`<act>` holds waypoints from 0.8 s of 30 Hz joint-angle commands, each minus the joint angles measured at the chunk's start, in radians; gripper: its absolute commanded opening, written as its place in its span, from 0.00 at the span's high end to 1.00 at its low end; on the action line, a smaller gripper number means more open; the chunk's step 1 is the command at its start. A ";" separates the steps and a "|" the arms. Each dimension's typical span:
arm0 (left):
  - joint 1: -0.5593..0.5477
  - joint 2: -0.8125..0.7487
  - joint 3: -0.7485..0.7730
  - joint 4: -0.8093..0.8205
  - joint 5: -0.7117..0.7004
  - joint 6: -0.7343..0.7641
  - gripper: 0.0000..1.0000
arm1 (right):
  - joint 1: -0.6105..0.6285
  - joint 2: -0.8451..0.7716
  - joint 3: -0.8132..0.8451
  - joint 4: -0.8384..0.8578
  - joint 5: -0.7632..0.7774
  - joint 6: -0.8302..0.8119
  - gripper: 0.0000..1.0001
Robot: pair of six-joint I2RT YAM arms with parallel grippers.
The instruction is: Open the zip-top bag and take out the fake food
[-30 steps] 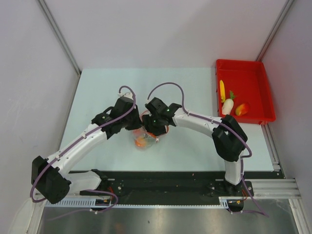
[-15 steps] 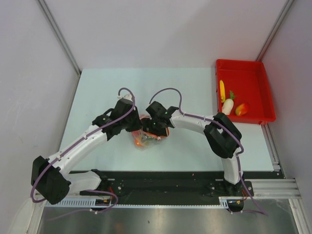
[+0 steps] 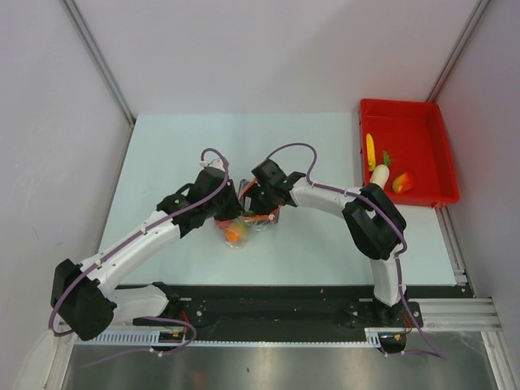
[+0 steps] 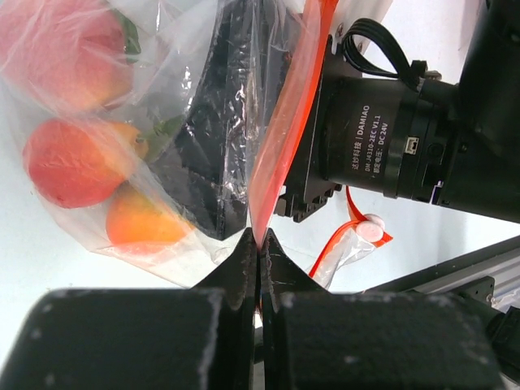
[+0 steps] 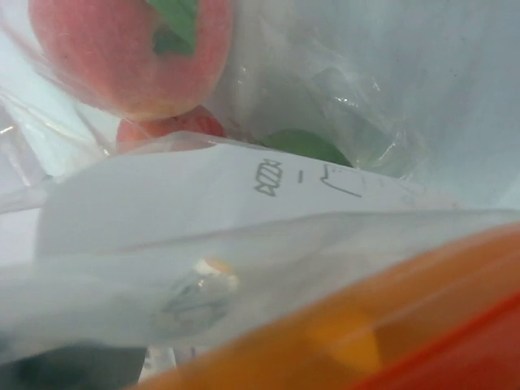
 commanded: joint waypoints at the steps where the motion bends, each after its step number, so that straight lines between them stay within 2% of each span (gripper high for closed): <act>1: -0.013 -0.031 0.013 -0.020 0.000 -0.018 1.00 | -0.013 0.034 -0.002 0.073 -0.004 0.077 0.01; 5: -0.019 -0.020 0.008 -0.015 0.003 -0.019 1.00 | 0.011 0.071 -0.001 0.084 0.017 0.097 0.04; 10: -0.029 -0.014 0.008 -0.006 0.003 -0.023 1.00 | 0.030 0.117 -0.001 0.130 0.053 0.135 0.18; 13: -0.030 -0.016 0.011 -0.017 0.000 -0.018 1.00 | 0.021 0.117 -0.001 0.145 0.073 0.129 0.38; 14: -0.032 -0.019 0.009 -0.027 -0.007 -0.016 1.00 | 0.021 0.100 -0.001 0.145 0.074 0.109 0.47; 15: -0.030 -0.026 0.009 -0.031 -0.012 -0.015 1.00 | 0.024 0.088 -0.001 0.142 0.083 0.091 0.50; 19: -0.029 -0.043 0.016 -0.057 -0.044 -0.001 1.00 | 0.036 -0.013 -0.002 0.112 0.090 -0.040 0.57; 24: -0.024 -0.042 0.058 -0.098 -0.075 0.033 1.00 | 0.051 -0.102 -0.001 0.116 0.019 -0.326 0.67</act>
